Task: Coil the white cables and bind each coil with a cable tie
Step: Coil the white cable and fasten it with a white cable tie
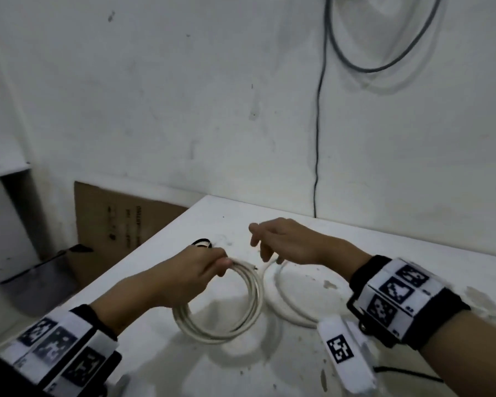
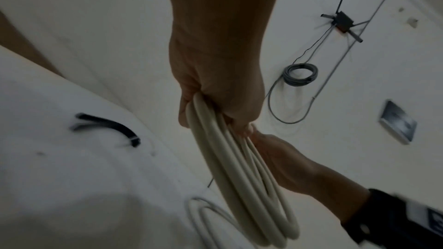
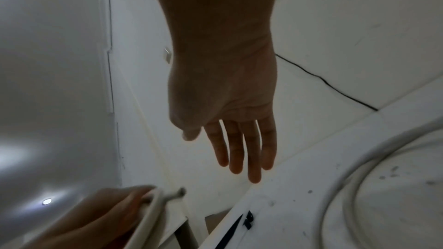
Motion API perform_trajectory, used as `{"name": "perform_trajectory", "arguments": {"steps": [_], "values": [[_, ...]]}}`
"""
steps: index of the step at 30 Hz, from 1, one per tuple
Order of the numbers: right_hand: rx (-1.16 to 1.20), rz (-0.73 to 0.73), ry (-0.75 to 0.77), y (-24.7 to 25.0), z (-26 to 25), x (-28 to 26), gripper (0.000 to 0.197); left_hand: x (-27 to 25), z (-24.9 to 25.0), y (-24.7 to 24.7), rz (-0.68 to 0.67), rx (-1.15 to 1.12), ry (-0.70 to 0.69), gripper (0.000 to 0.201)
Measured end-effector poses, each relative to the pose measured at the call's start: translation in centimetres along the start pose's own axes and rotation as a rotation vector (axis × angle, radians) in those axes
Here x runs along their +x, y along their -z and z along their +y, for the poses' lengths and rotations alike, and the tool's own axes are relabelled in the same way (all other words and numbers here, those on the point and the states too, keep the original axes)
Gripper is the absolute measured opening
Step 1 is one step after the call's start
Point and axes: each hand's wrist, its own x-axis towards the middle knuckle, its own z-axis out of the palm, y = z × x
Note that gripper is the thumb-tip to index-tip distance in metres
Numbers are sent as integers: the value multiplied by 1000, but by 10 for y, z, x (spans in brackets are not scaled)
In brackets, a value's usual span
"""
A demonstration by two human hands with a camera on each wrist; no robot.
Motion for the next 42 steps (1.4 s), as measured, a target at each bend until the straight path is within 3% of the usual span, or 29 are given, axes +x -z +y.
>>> {"name": "perform_trajectory", "arguments": {"steps": [4,10,17,20,26,31,36,38,42], "values": [[-123,-4,-32,-14,15,77,18,-8,-36,4,-98,19,108,29],[-301,-61,-111,-40,25,149,35,5,-67,7,-54,-36,139,29],[-385,52,-95,-56,40,175,25,23,-67,8,-50,-15,85,26],[-347,139,-58,-42,38,163,11,27,-59,7,-36,-9,62,25],[-386,286,33,8,18,95,12,43,-24,5,31,-6,-48,26],[-361,288,-5,31,8,34,23,59,16,-8,39,42,-134,30],[-275,186,-18,60,8,-26,15,67,59,-19,42,74,-207,28],[-294,127,-13,69,8,-46,19,70,72,-23,53,64,-201,31],[-371,158,-37,82,11,-84,30,75,106,-31,77,27,-225,32]]}}
